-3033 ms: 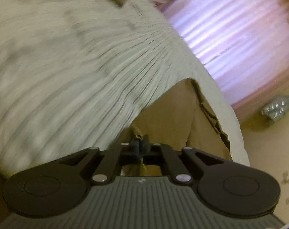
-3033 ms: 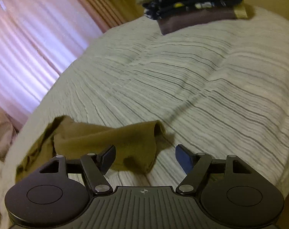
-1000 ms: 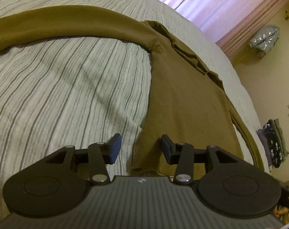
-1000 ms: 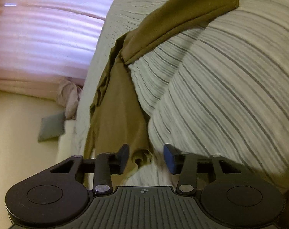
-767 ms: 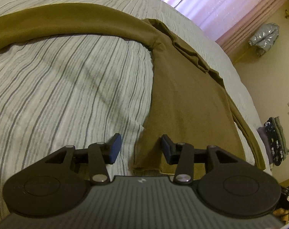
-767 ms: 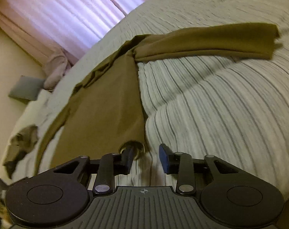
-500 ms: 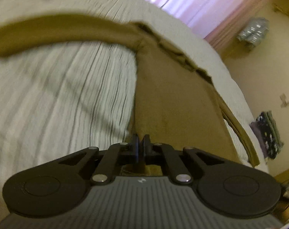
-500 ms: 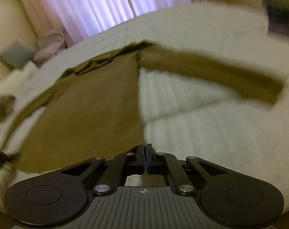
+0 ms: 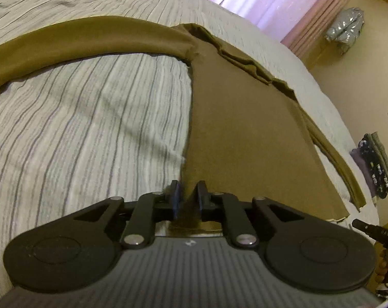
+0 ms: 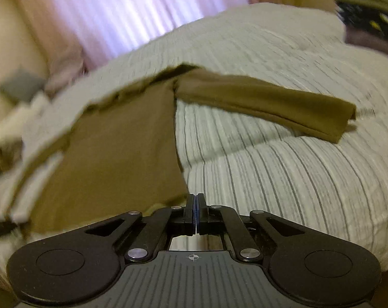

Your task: Fold clothes

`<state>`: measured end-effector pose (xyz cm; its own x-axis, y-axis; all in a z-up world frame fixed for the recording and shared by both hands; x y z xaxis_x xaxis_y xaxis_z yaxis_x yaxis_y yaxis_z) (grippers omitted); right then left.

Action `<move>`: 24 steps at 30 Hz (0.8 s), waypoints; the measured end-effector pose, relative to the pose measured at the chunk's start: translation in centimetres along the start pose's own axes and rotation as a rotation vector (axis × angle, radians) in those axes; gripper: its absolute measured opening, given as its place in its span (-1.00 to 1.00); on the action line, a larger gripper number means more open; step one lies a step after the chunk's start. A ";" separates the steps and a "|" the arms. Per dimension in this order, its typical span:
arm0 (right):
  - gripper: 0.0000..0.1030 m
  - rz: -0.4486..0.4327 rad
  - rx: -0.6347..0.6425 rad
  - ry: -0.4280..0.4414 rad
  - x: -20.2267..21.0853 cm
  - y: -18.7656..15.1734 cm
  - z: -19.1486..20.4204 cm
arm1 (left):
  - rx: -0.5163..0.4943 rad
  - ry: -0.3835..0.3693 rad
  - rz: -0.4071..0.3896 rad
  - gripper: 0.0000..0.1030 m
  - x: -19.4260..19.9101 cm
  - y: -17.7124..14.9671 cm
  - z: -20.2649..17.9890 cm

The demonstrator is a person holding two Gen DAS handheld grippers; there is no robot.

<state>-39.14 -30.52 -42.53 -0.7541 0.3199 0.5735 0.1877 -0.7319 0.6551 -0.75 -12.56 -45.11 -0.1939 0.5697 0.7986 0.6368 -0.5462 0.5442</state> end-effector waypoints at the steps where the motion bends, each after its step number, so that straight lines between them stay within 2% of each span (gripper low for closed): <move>1: -0.92 0.016 0.024 -0.006 -0.3 -0.3 0.2 | 0.000 0.001 0.001 -0.75 0.0 0.0 0.0; 3: -0.22 0.008 0.027 -0.003 -0.7 -0.5 0.5 | -0.004 0.011 -0.002 -0.75 0.1 0.0 0.0; 4: 0.41 -0.021 0.040 0.001 -0.5 -0.3 0.8 | -0.009 0.023 -0.007 -0.75 0.3 0.0 0.0; 6: 0.42 -0.069 0.069 0.004 -0.2 0.0 1.1 | -0.021 0.045 -0.018 -0.74 0.8 0.0 -0.1; 9: 0.39 -0.061 0.125 -0.045 0.0 0.9 1.0 | -0.058 0.086 -0.057 -0.74 2.6 0.5 0.0; 11: -0.02 -0.067 0.124 -0.050 0.3 1.7 0.3 | -0.081 0.089 -0.101 -0.74 4.4 1.5 0.1; 12: -0.05 -0.072 0.116 -0.048 0.3 2.4 -0.1 | -0.089 0.087 -0.125 -0.74 5.1 2.2 0.1; 14: -0.38 -0.080 0.133 -0.035 -0.2 4.1 -0.4 | -0.122 0.088 -0.152 -0.74 4.9 4.2 -0.7; 16: -0.39 -0.084 0.156 -0.022 -0.8 5.8 -0.6 | -0.158 0.091 -0.178 -0.75 4.5 6.3 -1.6; 21: -0.39 -0.036 0.322 0.022 -7.0 11.0 1.5 | -0.299 0.058 -0.165 -0.77 -1.8 11.1 -7.6; 24: -0.39 0.009 0.405 0.049 -12.3 13.9 3.1 | -0.388 0.042 -0.154 -0.75 -6.3 13.7 -11.7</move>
<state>-25.23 -42.79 -38.93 -0.7785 0.2779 0.5627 0.4202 -0.4351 0.7963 0.48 -30.77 -39.73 -0.3006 0.6417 0.7056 0.2715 -0.6517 0.7083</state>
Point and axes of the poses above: each gripper's, at about its wrist camera, not at the fingertips, and x roughly against the way its jaws point, z to its left, y to its top, the point moved 9 cm from there along -x, roughly the way its jaws point, and after that the axes turned 15 degrees about y, right-handed, at the moved point
